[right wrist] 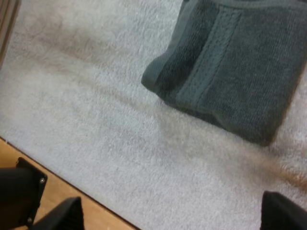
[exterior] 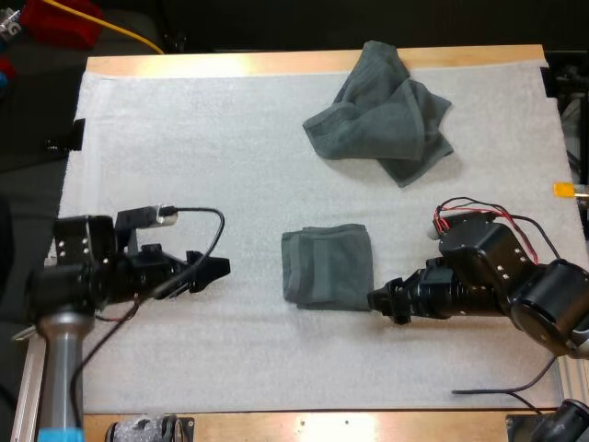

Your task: Pick towel from pile, fold and stack

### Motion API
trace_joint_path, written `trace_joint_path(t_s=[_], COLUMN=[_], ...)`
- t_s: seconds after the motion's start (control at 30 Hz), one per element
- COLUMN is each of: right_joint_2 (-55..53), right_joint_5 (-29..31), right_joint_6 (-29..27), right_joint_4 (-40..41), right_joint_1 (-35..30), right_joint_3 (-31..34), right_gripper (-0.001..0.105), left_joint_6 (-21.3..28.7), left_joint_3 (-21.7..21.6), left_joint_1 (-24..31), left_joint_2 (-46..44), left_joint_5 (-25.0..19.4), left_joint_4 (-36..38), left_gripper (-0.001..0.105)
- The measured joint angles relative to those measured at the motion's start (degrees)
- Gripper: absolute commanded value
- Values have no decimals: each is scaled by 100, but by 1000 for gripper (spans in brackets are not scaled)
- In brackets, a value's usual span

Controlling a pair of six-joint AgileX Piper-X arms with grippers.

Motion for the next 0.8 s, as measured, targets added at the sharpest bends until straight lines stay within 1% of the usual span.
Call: trace_joint_path(t_s=[0.07, 0.27, 0.53, 0.8], right_joint_2=[0, 0, 0, 0], right_joint_5=[0, 0, 0, 0], right_joint_6=[-10, -77, -77, -77], right_joint_4=[0, 0, 0, 0], right_joint_1=[0, 0, 0, 0], right_joint_3=[0, 0, 0, 0], right_gripper=[71, 71, 71, 71], left_joint_6=[117, 205, 247, 247], left_joint_3=[21, 68, 76, 86], left_joint_1=[0, 0, 0, -53], left_joint_2=[253, 1103, 1672, 2485], left_joint_5=[138, 171, 171, 171], left_joint_4=[-97, -508, -977, -1067], left_gripper=[72, 72, 72, 72])
